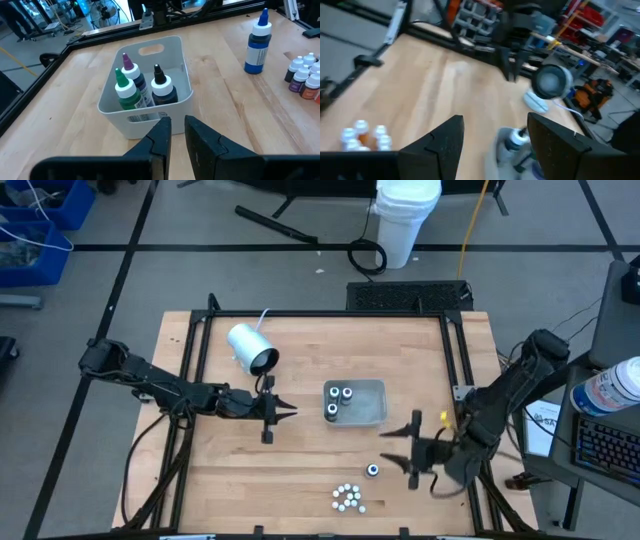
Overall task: Pick & Place food coloring
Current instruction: Put the big blue food coloring bottle into the gray bin
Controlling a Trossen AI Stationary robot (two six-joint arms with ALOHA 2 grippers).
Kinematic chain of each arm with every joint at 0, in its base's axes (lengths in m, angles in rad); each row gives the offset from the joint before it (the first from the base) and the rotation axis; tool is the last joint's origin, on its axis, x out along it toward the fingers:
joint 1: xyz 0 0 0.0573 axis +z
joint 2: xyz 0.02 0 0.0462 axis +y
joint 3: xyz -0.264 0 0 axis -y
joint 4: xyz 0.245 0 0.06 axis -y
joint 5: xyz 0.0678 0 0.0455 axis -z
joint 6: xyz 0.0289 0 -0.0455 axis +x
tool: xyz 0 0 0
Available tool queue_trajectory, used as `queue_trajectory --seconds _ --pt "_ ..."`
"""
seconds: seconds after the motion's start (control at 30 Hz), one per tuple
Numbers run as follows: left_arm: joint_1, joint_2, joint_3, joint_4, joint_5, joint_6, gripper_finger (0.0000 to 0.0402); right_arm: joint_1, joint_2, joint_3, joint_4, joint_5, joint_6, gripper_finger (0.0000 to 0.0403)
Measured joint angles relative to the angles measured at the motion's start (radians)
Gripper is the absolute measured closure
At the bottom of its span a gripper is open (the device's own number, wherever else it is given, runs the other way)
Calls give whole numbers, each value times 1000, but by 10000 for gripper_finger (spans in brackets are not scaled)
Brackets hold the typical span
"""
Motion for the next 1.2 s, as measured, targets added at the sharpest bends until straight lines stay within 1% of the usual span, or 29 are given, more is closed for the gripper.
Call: queue_trajectory --seconds 0.13,0.23,0.33,0.47,0.57,0.73,0.87,0.97,1.03,1.1,1.2 --pt "0 0 0 -1 0 0 339 19 125 141 -99 -15 -1 195" --pt "0 0 1 -4 0 0 339 27 171 211 -202 -89 58 195" --pt "-2 0 1 -6 1 -4 339 26 175 219 -264 -209 141 195" --pt "-3 0 1 -6 2 -5 339 26 163 170 -265 -298 219 195" --pt "-3 0 0 -6 2 -5 339 32 134 77 -119 -337 209 191" --pt "-3 0 1 -6 2 -3 339 33 54 -133 208 -392 97 182" --pt "-3 0 1 -6 5 2 339 21 -23 -289 417 -390 36 181" --pt "-2 0 0 -6 5 4 339 -19 -48 -396 543 -390 42 183" --pt "-2 0 1 -6 5 4 339 -45 -37 -448 642 -394 60 182" --pt "-2 0 0 -6 5 4 339 -60 -9 -472 724 -431 61 180" --pt "-2 0 0 -6 5 0 339 -65 31 -466 758 -473 52 175"
